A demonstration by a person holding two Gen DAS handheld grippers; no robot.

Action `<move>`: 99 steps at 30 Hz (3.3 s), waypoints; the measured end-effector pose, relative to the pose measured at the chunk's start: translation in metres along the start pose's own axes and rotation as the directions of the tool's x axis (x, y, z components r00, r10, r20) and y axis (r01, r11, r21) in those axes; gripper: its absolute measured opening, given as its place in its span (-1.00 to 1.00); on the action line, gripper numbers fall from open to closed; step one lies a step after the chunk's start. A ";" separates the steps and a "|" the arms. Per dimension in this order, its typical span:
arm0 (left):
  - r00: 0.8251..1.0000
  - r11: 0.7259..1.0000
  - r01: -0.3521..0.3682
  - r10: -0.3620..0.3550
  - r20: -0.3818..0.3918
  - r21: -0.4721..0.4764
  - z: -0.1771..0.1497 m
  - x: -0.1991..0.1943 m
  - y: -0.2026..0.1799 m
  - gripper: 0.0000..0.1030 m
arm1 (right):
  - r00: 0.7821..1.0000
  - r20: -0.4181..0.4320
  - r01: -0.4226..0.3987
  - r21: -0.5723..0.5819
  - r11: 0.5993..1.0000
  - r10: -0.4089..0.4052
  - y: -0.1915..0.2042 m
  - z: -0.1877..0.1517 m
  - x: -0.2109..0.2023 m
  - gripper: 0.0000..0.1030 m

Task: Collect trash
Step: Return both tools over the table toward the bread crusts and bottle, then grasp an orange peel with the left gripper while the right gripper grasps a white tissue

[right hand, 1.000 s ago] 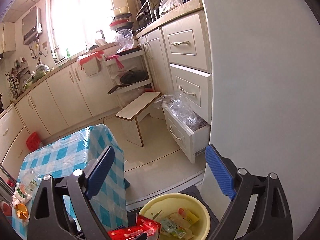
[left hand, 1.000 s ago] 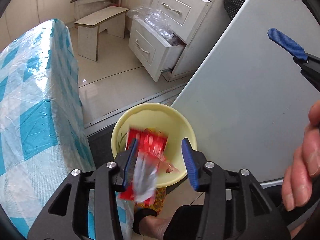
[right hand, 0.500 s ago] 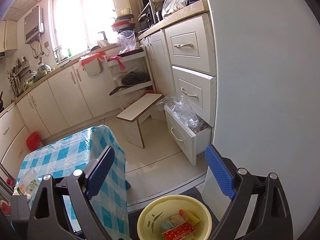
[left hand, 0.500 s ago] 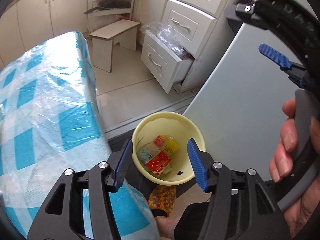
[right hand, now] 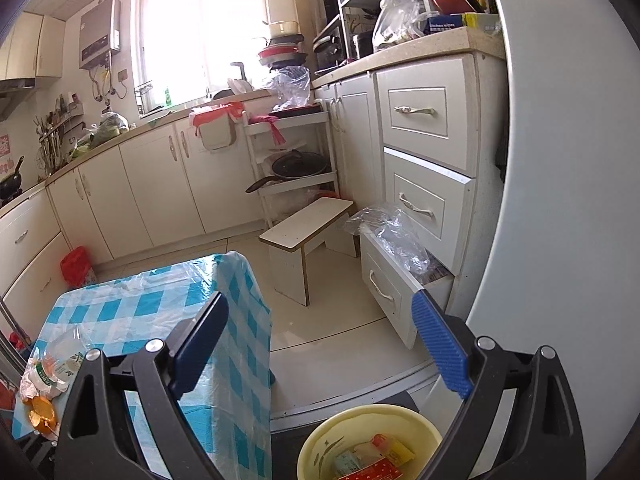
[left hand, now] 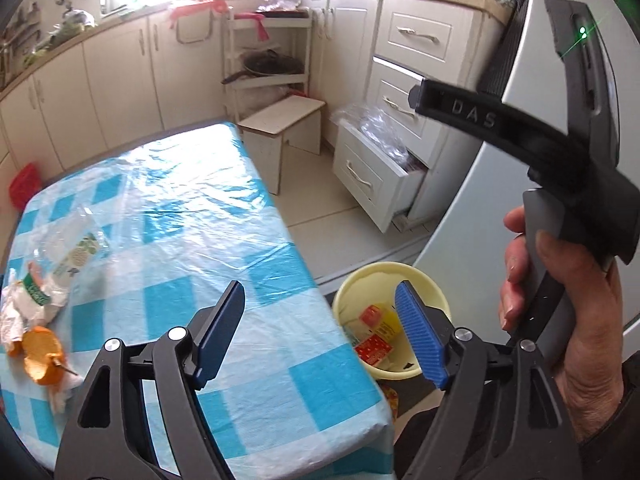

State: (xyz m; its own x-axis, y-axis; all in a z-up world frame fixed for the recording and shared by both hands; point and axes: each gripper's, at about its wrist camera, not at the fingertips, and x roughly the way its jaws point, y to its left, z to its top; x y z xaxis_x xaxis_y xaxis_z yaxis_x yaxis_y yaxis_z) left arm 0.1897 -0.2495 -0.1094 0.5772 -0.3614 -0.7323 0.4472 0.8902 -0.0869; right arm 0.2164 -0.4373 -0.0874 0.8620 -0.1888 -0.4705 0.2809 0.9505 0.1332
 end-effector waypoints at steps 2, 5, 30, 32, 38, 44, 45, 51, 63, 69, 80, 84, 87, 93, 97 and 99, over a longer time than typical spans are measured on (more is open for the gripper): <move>1.000 1.000 -0.021 0.021 0.015 -0.011 -0.001 -0.007 0.008 0.45 | 1.000 0.009 -0.011 -0.016 1.000 0.011 0.009 0.000 0.001 0.74; 0.999 0.999 -0.043 0.044 0.032 -0.029 -0.002 -0.017 0.021 0.47 | 0.999 0.017 -0.028 -0.037 0.999 0.028 0.023 0.001 0.002 0.75; 0.973 0.749 -0.198 0.228 -0.035 -0.632 -0.098 -0.072 0.282 0.60 | 0.980 -0.015 -0.192 -0.313 0.930 0.197 0.148 -0.021 0.004 0.78; 0.978 0.728 -0.184 0.204 -0.048 -0.661 -0.102 -0.061 0.293 0.58 | 0.979 -0.024 -0.198 -0.343 0.918 0.202 0.157 -0.027 0.005 0.78; 0.982 0.716 -0.177 0.171 -0.075 -0.675 -0.103 -0.034 0.300 0.07 | 0.976 -0.029 -0.205 -0.433 0.878 0.214 0.177 -0.040 0.003 0.78; 0.983 0.715 -0.183 0.156 -0.101 -0.674 -0.099 -0.015 0.303 -0.79 | 0.971 -0.051 -0.231 -0.459 0.858 0.234 0.185 -0.046 0.003 0.78; 0.983 0.715 -0.179 0.154 -0.098 -0.675 -0.098 -0.015 0.303 -0.88 | 0.970 -0.059 -0.237 -0.464 0.853 0.237 0.186 -0.047 0.004 0.78; 0.990 0.726 -0.112 0.142 -0.012 -0.678 -0.093 -0.042 0.310 -0.91 | 0.960 -0.106 -0.276 -0.495 0.824 0.259 0.197 -0.056 0.003 0.78; 0.981 0.688 -0.015 0.152 0.123 -0.725 -0.107 -0.120 0.345 -0.91 | 0.860 -0.299 -0.511 -0.522 0.683 0.414 0.244 -0.098 -0.017 0.78; 0.980 0.668 -0.080 0.190 0.065 -0.740 -0.139 -0.135 0.375 -0.91 | 0.728 -0.426 -0.685 -0.450 0.573 0.537 0.288 -0.128 -0.041 0.78; 0.978 0.663 -0.203 0.179 -0.110 -0.721 -0.180 -0.099 0.391 -0.82 | 0.643 -0.583 -0.762 -0.428 0.486 0.496 0.339 -0.172 -0.038 0.48; 0.972 0.690 -0.227 0.203 -0.117 -0.688 -0.179 -0.095 0.383 -0.63 | 0.640 -0.610 -0.763 -0.430 0.483 0.467 0.345 -0.180 -0.033 0.24; 0.967 0.705 -0.246 0.224 -0.120 -0.666 -0.176 -0.093 0.377 -0.63 | 0.635 -0.630 -0.764 -0.426 0.484 0.448 0.346 -0.185 -0.029 -0.05; 0.962 0.727 -0.266 0.246 -0.121 -0.633 -0.171 -0.092 0.367 -0.81 | 0.633 -0.635 -0.764 -0.418 0.492 0.443 0.345 -0.185 -0.029 -0.30; 0.959 0.744 -0.274 0.261 -0.113 -0.609 -0.166 -0.093 0.358 -0.86 | 0.637 -0.631 -0.760 -0.419 0.497 0.443 0.341 -0.182 -0.029 -0.35; 0.958 0.755 -0.275 0.266 -0.106 -0.595 -0.162 -0.094 0.352 -0.87 | 0.640 -0.628 -0.757 -0.418 0.501 0.443 0.338 -0.181 -0.029 -0.38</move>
State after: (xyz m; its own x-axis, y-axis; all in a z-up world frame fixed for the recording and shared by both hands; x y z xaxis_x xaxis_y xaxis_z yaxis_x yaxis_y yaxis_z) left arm 0.1824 0.1424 -0.1807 0.5998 -0.0800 -0.7961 -0.2283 0.9365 -0.2661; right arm 0.2097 -0.0662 -0.1861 0.4110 0.4552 -0.7899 -0.6886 0.7228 0.0582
